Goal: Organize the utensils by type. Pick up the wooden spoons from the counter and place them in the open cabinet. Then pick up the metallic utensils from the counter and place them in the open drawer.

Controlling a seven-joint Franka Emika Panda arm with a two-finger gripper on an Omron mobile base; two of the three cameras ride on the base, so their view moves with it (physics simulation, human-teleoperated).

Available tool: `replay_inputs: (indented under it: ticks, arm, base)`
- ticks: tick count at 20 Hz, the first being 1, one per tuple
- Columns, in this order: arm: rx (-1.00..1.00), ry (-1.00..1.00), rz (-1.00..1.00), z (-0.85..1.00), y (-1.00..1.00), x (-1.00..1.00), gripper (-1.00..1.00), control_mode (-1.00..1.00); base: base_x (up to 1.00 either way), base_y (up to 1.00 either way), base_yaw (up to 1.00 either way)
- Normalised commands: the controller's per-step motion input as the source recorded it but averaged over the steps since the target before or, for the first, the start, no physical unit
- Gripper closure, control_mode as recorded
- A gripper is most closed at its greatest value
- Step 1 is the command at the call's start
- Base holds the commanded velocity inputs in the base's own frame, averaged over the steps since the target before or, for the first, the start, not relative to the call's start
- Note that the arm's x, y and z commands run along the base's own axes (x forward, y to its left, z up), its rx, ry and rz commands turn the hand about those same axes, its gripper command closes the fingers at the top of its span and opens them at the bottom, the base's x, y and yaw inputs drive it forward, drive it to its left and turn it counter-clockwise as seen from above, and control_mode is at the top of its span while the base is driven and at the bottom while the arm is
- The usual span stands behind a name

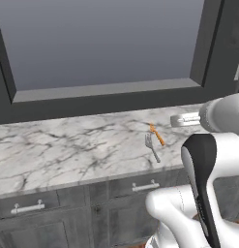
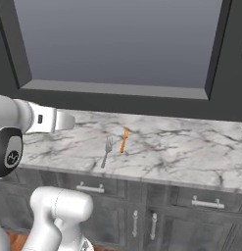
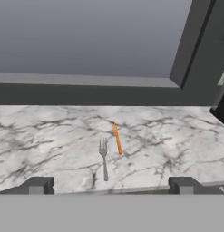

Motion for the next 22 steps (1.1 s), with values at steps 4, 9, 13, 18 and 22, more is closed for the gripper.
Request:
replay_inputs:
  ticks: [4, 9, 13, 18, 22]
  arm:
    - [0.00, 0.00, 0.00, 0.00, 0.00, 0.00, -1.00, 1.00]
    - [0.00, 0.00, 0.00, 0.00, 0.00, 0.00, -1.00, 1.00]
    - [0.00, 0.00, 0.00, 0.00, 0.00, 0.00, -1.00, 1.00]
    - [0.00, 0.00, 0.00, 0.00, 0.00, 0.00, -1.00, 1.00]
    - [0.00, 0.00, 0.00, 0.00, 0.00, 0.00, -1.00, 1.00]
  base:
    - [0.33, -0.19, 0.05]
    - [0.46, -0.16, 0.02]
    - [0.33, 0.00, 0.00]
    - [0.15, 0.00, 0.00]
    - [0.00, 0.00, 0.00]
